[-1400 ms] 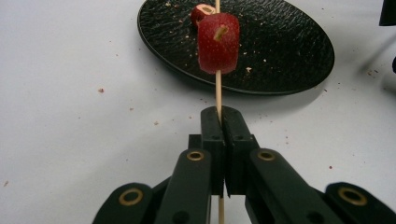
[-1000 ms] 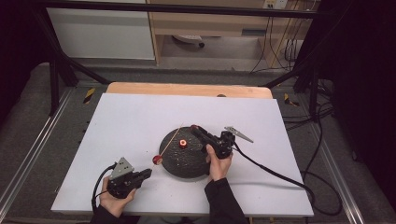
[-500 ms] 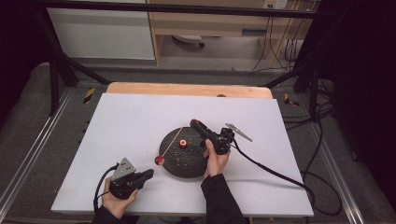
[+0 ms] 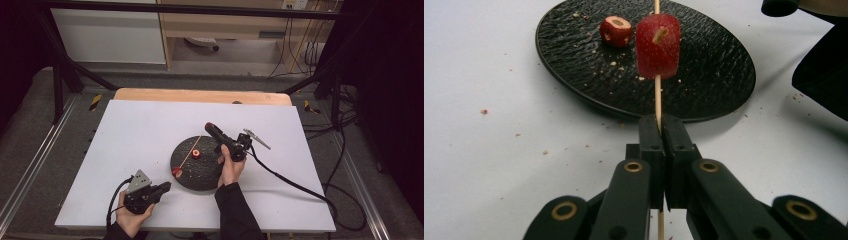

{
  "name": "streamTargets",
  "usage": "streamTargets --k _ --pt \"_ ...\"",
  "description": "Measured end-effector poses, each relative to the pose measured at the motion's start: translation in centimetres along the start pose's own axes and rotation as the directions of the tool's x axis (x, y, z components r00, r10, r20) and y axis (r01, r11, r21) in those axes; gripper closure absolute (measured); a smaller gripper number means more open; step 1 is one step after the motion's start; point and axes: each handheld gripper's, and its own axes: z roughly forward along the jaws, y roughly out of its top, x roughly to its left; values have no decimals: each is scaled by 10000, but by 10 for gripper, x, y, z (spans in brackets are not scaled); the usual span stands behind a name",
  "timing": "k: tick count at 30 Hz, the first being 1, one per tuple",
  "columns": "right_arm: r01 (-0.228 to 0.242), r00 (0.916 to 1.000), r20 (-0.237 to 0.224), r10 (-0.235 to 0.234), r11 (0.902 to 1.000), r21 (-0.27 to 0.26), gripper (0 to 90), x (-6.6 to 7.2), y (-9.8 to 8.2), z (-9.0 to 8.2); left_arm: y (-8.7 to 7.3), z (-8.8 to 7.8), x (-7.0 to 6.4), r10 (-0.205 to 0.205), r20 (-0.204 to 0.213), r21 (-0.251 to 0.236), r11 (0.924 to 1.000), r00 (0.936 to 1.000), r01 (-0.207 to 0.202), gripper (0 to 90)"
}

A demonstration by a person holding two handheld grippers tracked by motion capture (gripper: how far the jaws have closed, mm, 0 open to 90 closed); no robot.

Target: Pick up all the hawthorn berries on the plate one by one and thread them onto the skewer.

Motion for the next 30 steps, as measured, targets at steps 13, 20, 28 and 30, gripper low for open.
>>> streamTargets --k 13,20,28,30 --pt "-366 9990 -253 362 9992 -165 633 0 -2 0 1 4 -6 15 130 -72 10000 9999 -14 883" --pt "-338 9991 -246 334 9993 -175 633 0 -3 0 1 4 -7 -20 114 -119 9999 9999 21 884" --pt "-523 9981 -325 518 9985 -165 634 -1 -5 0 1 6 -10 -144 98 -242 9996 9998 146 884" --pt "-593 9976 -373 585 9980 -197 634 -1 -6 0 2 6 -11 -205 60 -332 9992 9998 207 884"
